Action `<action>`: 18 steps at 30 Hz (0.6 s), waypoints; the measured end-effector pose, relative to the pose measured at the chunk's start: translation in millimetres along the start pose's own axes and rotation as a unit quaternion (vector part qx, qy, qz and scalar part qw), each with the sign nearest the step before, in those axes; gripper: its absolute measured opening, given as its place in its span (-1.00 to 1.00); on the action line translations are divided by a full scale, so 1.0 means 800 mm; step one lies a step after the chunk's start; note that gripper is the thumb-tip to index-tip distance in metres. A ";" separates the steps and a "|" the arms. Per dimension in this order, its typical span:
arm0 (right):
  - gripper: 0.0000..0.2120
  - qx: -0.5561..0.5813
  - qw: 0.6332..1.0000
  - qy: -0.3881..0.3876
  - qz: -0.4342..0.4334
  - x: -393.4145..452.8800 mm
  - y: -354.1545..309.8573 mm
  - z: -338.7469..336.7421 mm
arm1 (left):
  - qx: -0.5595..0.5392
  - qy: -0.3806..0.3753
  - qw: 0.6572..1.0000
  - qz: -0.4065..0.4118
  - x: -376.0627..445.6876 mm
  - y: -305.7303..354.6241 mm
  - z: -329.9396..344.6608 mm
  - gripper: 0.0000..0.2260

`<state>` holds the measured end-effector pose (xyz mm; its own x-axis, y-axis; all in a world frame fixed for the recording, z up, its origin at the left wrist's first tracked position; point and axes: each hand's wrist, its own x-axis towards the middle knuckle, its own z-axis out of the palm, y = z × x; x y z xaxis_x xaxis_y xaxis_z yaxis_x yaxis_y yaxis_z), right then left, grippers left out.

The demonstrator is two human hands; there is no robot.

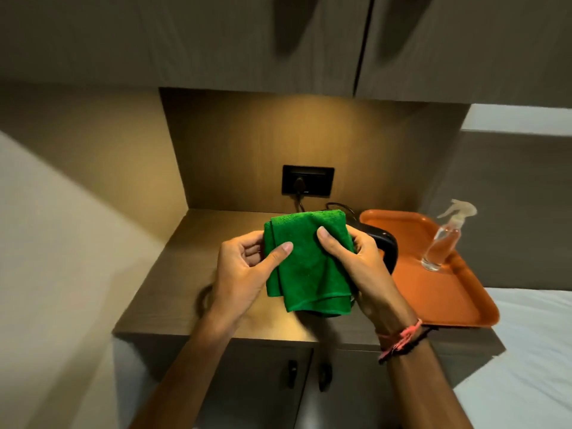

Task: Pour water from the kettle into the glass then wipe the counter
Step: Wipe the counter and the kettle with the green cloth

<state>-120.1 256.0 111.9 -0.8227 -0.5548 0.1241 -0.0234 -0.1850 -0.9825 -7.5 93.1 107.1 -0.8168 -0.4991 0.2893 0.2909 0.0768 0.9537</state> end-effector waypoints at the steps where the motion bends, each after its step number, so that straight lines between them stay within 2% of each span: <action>1: -0.75 0.012 1.000 -0.008 0.010 -0.001 0.001 0.006 | 0.002 0.001 1.000 -0.003 -0.001 -0.001 -0.006 -0.82; 4: -0.67 0.054 0.998 -0.015 0.031 -0.002 0.013 0.014 | 0.068 0.046 0.997 0.006 -0.002 -0.010 -0.024 -0.78; 6: -0.70 0.072 0.997 -0.001 0.037 -0.005 0.019 0.014 | 0.121 0.097 0.988 0.015 -0.002 -0.020 -0.036 -0.65; 9: -0.67 0.105 0.991 0.028 0.072 -0.005 0.031 0.009 | 0.136 0.156 0.978 -0.022 -0.005 -0.050 -0.061 -0.40; 14: -0.54 0.126 0.983 0.032 0.128 -0.008 0.048 0.000 | 0.223 0.151 0.952 -0.146 -0.010 -0.131 -0.094 0.02; 17: -0.49 0.118 0.983 0.013 0.141 -0.014 0.052 0.003 | 0.232 0.144 0.944 -0.184 -0.007 -0.160 -0.100 0.17; 18: -0.54 0.115 0.982 0.016 0.147 -0.015 0.055 0.005 | 0.226 0.137 0.945 -0.191 -0.004 -0.165 -0.099 0.21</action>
<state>-109.1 251.5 68.1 -0.7917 -0.5871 -0.1688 0.3442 -0.2005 -0.9172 -3.4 15.9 -26.3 -0.6420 -0.7647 -0.0566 -0.2928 0.1763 0.9398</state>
